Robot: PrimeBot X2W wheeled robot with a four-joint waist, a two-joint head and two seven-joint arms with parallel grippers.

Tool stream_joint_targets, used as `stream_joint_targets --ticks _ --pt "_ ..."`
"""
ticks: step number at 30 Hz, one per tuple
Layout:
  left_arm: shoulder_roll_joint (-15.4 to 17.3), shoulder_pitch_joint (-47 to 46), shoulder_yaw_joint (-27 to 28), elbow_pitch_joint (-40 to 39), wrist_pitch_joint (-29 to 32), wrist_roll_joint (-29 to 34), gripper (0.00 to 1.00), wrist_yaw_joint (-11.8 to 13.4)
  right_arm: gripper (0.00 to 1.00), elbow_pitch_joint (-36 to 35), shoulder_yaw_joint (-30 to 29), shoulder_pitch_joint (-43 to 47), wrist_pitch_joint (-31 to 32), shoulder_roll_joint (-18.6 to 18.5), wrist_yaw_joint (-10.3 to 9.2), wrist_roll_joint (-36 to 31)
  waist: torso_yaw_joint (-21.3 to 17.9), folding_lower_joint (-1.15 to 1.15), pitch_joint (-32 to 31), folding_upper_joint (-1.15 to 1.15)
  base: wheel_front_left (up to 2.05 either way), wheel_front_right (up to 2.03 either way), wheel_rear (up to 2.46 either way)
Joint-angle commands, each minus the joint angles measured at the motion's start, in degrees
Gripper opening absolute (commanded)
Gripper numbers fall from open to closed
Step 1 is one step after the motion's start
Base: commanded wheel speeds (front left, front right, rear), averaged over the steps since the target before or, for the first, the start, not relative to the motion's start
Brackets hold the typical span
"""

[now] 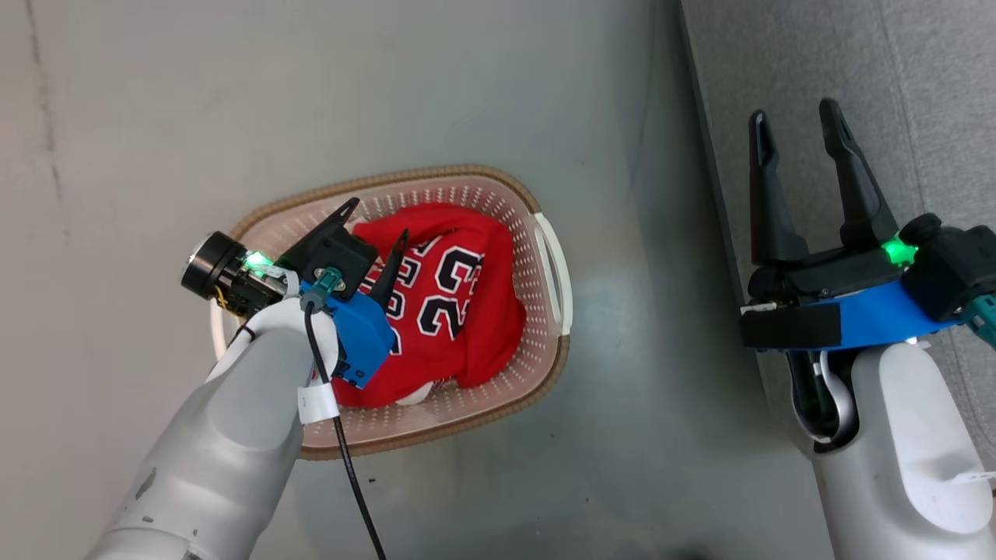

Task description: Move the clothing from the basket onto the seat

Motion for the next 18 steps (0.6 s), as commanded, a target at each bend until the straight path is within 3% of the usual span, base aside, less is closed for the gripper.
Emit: stream_joint_targets --ticks 1,9,18 --pt "0.24 -1.35 -1.13 1.57 -0.17 -0.37 1.00 -0.02 1.00 -0.42 0.15 -1.22 -0.02 -0.18 0.03 0.39 -1.26 -0.01 3.04 0.00 0.00 0.00 0.00" --pt "-0.50 -7.44 -10.07 12.10 2.74 -2.03 1.00 -0.02 1.00 -1.54 0.24 -4.17 -0.02 -0.18 0.03 0.34 -2.33 -0.01 9.12 0.00 0.00 0.00 0.00" --pt "1.37 -11.55 -17.54 15.44 6.83 -4.02 1.00 -0.03 1.00 -2.79 0.37 -6.30 -0.02 -0.18 0.03 0.18 -3.09 -0.01 14.66 0.00 0.00 0.00 0.00"
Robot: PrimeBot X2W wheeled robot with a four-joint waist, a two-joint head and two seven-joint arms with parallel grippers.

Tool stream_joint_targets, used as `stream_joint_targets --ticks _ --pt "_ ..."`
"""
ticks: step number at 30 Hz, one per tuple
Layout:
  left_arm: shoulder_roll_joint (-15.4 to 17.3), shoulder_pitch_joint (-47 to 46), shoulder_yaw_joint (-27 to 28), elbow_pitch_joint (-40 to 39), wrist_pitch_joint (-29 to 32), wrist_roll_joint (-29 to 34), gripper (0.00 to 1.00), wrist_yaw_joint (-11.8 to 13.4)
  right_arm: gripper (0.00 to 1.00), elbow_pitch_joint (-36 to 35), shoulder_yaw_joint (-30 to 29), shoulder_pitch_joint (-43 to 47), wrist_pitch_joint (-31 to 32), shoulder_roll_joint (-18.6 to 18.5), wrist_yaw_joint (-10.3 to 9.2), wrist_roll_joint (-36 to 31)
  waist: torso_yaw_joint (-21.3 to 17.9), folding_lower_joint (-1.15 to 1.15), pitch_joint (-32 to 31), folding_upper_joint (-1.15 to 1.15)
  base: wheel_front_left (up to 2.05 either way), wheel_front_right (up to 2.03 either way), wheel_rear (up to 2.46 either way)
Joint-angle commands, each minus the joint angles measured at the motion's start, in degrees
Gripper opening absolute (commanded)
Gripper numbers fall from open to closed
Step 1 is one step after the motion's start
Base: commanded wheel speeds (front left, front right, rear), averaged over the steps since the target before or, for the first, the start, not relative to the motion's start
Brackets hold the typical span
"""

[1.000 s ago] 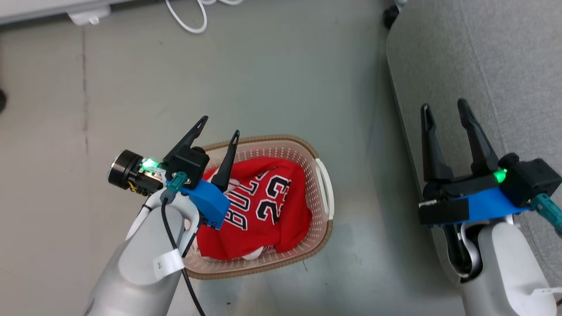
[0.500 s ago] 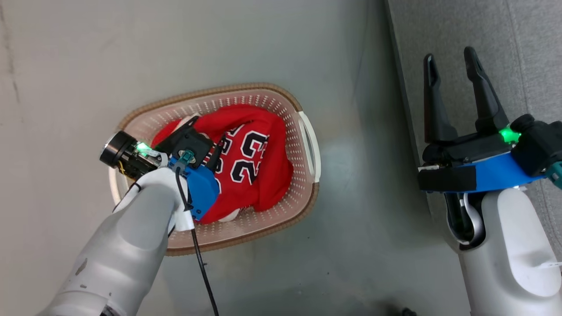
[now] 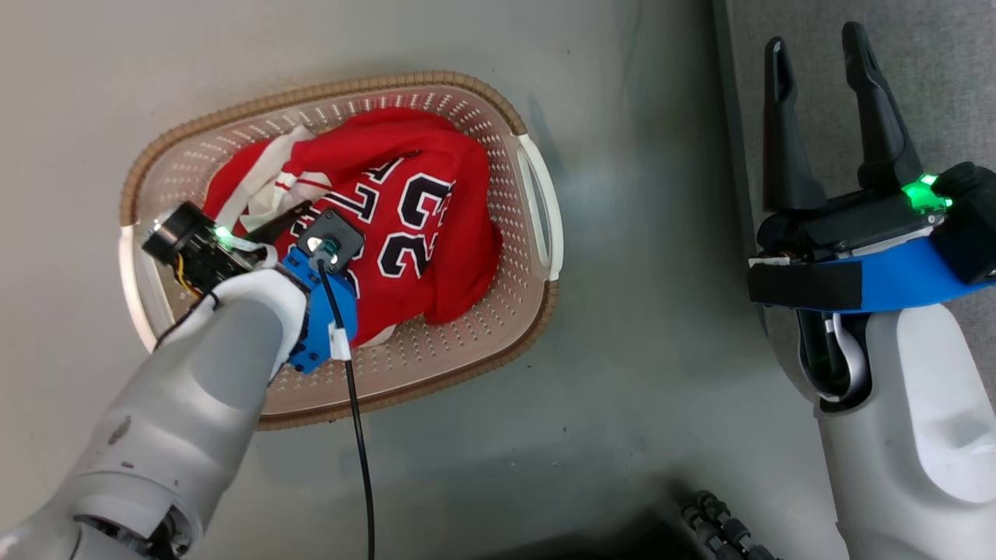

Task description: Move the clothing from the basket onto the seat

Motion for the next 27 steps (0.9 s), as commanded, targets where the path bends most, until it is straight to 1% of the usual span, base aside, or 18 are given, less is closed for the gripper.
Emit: stream_joint_targets --ticks 1,7,14,21,22,23,24,27 --pt "0.58 -1.81 -0.69 0.17 0.44 -0.35 1.00 -0.03 1.00 -0.59 -0.03 -1.21 -0.02 -0.18 0.03 0.03 -0.33 -0.01 1.87 0.00 0.00 0.00 0.00" --pt "1.95 -4.34 -2.86 1.01 2.63 -0.74 1.00 -0.03 1.00 -1.51 -0.16 -1.43 -0.02 -0.18 0.03 -0.53 -0.20 -0.01 5.37 0.00 0.00 0.00 0.00" --pt "1.01 -4.93 -3.51 1.35 4.11 -3.00 1.00 -0.03 1.00 -2.26 -0.60 -1.04 -0.02 -0.18 0.03 -0.61 -0.11 -0.01 7.60 0.00 0.00 0.00 0.00" --pt "0.82 -5.59 -6.60 1.50 5.36 -3.73 1.00 -0.03 1.00 -2.55 -0.96 -1.63 -0.02 -0.18 0.03 -0.60 -0.30 -0.01 8.48 0.00 0.00 0.00 0.00" --pt "0.88 -5.58 -7.00 1.51 5.51 -3.77 0.85 -0.03 1.00 -2.57 -0.95 -1.67 -0.02 -0.18 0.03 -0.53 -0.35 -0.01 8.50 0.00 0.00 0.00 0.00" --pt "0.98 -5.80 -7.48 1.52 5.17 -3.93 0.38 -0.03 1.00 -2.55 -0.96 -1.72 -0.02 -0.18 0.03 -0.45 -0.38 -0.01 8.50 0.00 0.00 0.00 0.00" --pt "0.94 -6.03 -7.90 1.52 4.91 -4.16 0.00 -0.03 1.00 -2.49 -0.98 -1.80 -0.02 -0.18 0.03 -0.35 -0.39 -0.01 8.47 0.00 0.00 0.00 0.00" --pt "0.78 -6.02 -9.16 1.54 4.88 -4.58 0.00 -0.03 1.00 -2.24 -1.06 -1.80 -0.02 -0.18 0.03 -0.06 -0.32 -0.01 8.17 0.00 0.00 0.00 0.00"
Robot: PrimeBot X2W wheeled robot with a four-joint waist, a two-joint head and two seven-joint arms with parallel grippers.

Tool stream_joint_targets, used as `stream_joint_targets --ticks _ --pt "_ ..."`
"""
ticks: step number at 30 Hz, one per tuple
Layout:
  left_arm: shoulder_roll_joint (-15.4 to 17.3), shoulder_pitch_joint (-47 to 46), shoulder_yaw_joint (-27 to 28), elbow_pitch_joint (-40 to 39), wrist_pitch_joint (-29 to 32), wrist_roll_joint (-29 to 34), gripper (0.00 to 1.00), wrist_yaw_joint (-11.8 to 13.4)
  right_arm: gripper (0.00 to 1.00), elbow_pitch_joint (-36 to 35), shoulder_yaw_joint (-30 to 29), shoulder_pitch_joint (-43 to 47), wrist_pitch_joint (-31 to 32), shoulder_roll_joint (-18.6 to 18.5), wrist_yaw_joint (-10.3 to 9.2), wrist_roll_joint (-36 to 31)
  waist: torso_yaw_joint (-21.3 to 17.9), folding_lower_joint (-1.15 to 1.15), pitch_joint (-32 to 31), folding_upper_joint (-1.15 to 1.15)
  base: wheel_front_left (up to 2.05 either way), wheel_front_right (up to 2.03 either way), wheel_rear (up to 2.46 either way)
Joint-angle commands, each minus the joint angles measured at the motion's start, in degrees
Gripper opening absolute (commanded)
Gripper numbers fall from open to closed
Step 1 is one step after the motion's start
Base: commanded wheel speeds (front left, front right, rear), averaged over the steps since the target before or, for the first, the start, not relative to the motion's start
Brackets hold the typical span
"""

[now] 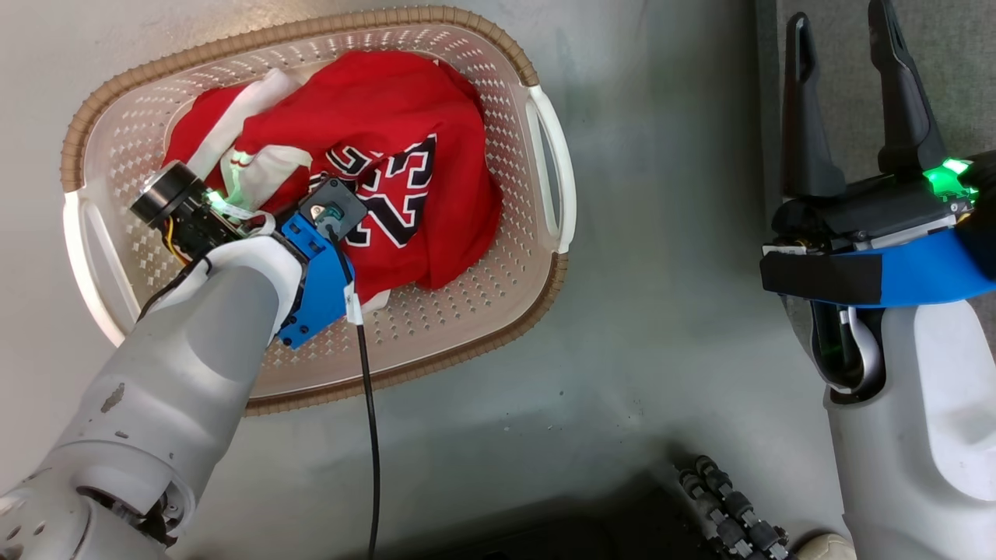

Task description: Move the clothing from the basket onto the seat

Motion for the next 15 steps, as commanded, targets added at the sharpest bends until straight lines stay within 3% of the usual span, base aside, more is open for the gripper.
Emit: stream_joint_targets --ticks 1,15 --pt "0.04 -0.90 -0.49 0.06 0.01 -0.79 0.00 -0.03 1.00 0.14 -0.10 -0.94 -0.02 -0.18 0.03 0.51 0.07 0.00 -0.27 0.00 0.00 0.00 0.00" --pt "-1.92 0.63 -3.59 -0.58 -5.46 -5.03 0.00 -0.03 1.00 1.58 -1.01 0.26 -0.02 -0.18 0.03 0.00 1.82 0.00 -4.81 0.00 0.00 0.00 0.00"
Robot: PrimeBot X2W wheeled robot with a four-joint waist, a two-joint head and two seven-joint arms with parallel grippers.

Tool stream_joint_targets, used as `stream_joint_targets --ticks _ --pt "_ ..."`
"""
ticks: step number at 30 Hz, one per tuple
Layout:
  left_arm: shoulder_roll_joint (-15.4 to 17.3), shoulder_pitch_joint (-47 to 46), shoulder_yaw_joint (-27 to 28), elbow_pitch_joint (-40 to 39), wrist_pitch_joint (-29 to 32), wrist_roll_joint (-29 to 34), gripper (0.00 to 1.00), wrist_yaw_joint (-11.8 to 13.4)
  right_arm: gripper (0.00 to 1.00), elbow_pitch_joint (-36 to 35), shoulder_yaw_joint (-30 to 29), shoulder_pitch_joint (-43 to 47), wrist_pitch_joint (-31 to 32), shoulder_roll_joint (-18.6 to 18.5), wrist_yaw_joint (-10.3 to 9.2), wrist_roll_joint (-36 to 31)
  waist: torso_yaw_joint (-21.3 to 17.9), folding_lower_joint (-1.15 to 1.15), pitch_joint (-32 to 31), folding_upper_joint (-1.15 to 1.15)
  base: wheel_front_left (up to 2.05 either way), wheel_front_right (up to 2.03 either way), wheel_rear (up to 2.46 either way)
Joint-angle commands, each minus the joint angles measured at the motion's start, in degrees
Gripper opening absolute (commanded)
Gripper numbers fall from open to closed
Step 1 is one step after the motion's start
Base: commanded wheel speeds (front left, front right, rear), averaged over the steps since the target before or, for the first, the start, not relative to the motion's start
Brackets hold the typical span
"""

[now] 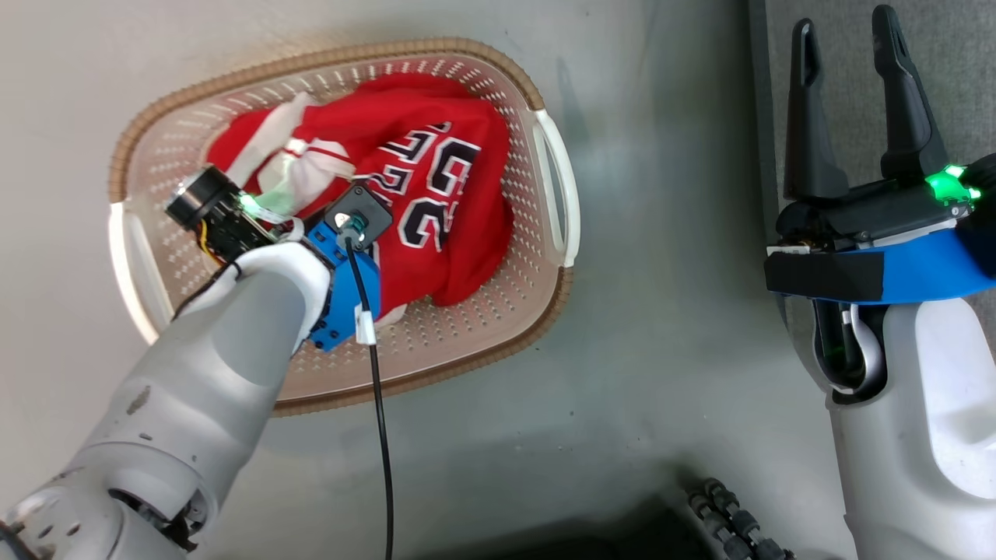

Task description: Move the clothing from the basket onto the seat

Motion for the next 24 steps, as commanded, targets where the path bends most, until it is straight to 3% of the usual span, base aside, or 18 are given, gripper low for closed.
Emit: stream_joint_targets --ticks 1,16,24 --pt "-0.52 0.58 -0.21 -0.37 -1.35 -0.67 0.00 -0.03 1.00 0.37 -0.16 0.30 -0.02 -0.18 0.03 -0.34 0.98 0.00 -1.60 0.00 0.00 0.00 0.00" --pt "-3.87 3.27 -1.31 -5.10 -7.01 -5.41 0.00 -0.02 1.00 2.77 -1.53 2.90 -0.02 -0.19 0.03 -2.67 5.36 0.00 -11.75 0.00 0.00 0.00 0.00" --pt "-3.33 5.63 2.49 -14.33 -7.13 -5.50 0.00 0.99 1.00 3.85 -2.75 5.73 -0.02 -0.20 0.03 -3.64 7.34 0.00 -18.60 0.00 0.00 0.00 0.00"
